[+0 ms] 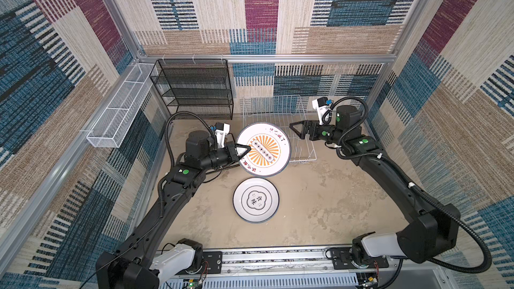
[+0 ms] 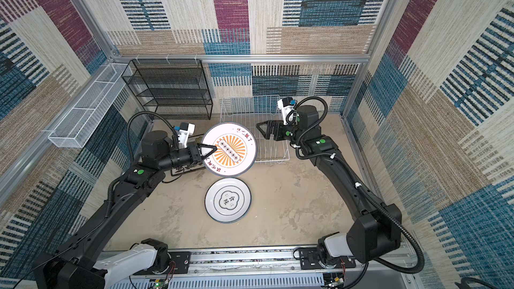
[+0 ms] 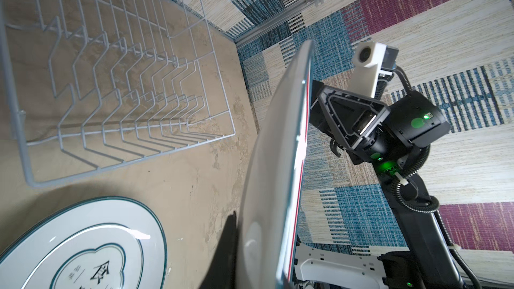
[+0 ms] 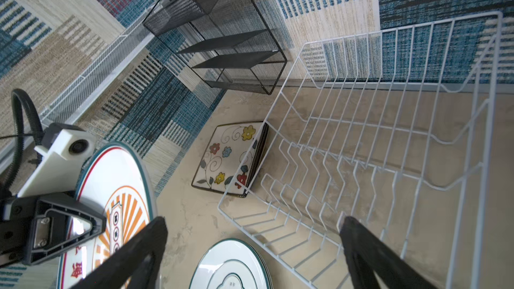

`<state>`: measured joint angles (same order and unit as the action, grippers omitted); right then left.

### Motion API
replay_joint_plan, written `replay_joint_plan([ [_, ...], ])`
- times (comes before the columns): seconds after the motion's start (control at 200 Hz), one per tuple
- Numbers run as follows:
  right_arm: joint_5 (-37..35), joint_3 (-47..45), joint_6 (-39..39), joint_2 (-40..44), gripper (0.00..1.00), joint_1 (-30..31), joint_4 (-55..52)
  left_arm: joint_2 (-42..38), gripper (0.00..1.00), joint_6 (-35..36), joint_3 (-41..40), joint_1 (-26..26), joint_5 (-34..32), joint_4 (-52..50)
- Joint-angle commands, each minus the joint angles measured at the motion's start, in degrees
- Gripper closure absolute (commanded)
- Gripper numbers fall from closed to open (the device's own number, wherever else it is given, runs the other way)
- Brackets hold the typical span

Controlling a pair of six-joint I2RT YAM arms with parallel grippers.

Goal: Unload the plates from the dish rack
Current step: Place the plate among the plates.

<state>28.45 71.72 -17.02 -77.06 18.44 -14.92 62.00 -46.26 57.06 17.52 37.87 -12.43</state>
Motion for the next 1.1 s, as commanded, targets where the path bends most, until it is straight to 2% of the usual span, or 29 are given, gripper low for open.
replay_joint_plan([
  [0.0, -1.6, -4.3, 9.4, 4.8, 0.00, 1.4, 5.0, -3.2, 1.00, 4.0, -0.8, -0.1, -0.8, -7.8],
  [0.13, -1.0, -11.1, 17.8, 11.9, 0.00, 2.9, 7.7, -7.5, 1.00, 5.2, -2.8, -0.3, -2.5, -15.2],
  [0.29, -0.5, -15.4, 25.4, 17.9, 0.00, 3.4, 5.6, -11.8, 1.00, 7.5, -5.4, -0.3, -4.2, -24.4],
  [0.346, -0.7, -16.3, 27.3, 19.0, 0.00, 3.5, 4.5, -13.2, 1.00, 8.5, -6.3, -0.3, -7.9, -28.4],
  [0.456, -1.4, -15.6, 29.5, 19.0, 0.00, 3.6, 0.5, -17.2, 1.00, 8.0, -10.2, -0.3, -8.9, -30.9],
  [0.711, -0.8, -15.4, 28.1, 19.3, 0.00, 4.4, -0.9, -22.0, 1.00, 2.8, -20.5, -0.3, -5.6, -25.7],
  [0.836, -1.1, -15.6, 27.3, 19.2, 0.00, 5.0, -1.6, -20.6, 1.00, -0.5, -25.5, -0.3, -2.5, -18.3],
  [1.097, -2.2, -15.7, 28.0, 17.2, 0.00, 5.3, -3.0, -15.6, 1.00, -3.7, -29.7, -0.3, -1.7, -7.1],
])
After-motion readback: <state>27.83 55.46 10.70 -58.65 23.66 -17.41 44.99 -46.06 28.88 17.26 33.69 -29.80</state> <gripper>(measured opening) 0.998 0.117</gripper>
